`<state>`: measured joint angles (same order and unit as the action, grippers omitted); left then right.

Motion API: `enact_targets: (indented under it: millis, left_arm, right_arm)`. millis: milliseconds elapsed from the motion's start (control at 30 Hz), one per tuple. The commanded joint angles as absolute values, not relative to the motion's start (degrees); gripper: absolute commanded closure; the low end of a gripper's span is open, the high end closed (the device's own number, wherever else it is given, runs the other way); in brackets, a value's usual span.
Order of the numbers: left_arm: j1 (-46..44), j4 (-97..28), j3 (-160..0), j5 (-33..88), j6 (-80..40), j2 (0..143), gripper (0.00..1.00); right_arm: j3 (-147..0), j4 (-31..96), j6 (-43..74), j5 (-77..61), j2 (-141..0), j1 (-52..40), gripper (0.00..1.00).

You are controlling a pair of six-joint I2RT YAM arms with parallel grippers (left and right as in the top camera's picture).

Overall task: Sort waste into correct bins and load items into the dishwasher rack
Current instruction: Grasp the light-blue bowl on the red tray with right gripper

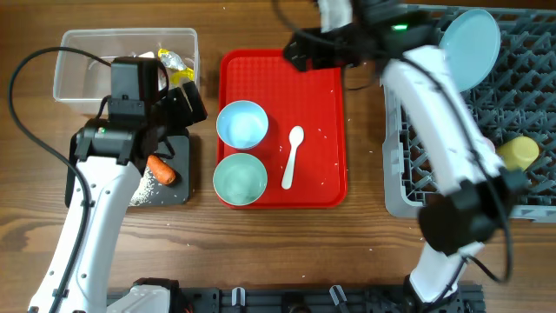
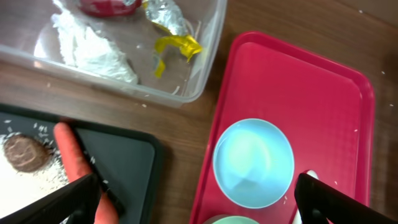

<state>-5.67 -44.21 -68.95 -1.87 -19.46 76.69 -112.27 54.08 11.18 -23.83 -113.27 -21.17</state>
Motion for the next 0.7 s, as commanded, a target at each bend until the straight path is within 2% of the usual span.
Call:
enact_targets:
  millis: [0,133,200,533,600,667]
  left_arm:
    - [-3.42,-46.19,-68.62,-1.78,-20.23,75.64,0.00]
    - [-2.72,-47.27,-68.62,-1.80,-20.18,75.64,0.00]
    - [-2.72,-47.24,-68.62,-1.80,-20.21,75.64,0.00]
    - [-2.72,-47.27,-68.62,-1.80,-20.21,75.77,0.00]
    - [-2.72,-47.29,-68.62,-1.80,-20.21,75.77,0.00]
    - [-2.72,-47.42,-68.62,-1.83,-20.18,75.77,0.00]
  right_arm:
    - [-112.01,54.08,17.26,-19.09,-121.03,-24.43,0.36]
    - [-111.98,55.18,19.75,-19.09,-126.67,-25.56,0.60]
    - [-111.98,55.40,20.32,-19.35,-128.86,-26.39,0.67]
    - [-111.00,54.50,22.35,-17.72,-133.36,-31.88,0.69]
    - [-110.76,54.65,23.81,-16.21,-133.69,-32.03,0.75]
    - [-110.26,54.52,24.10,-14.96,-133.69,-32.03,0.78]
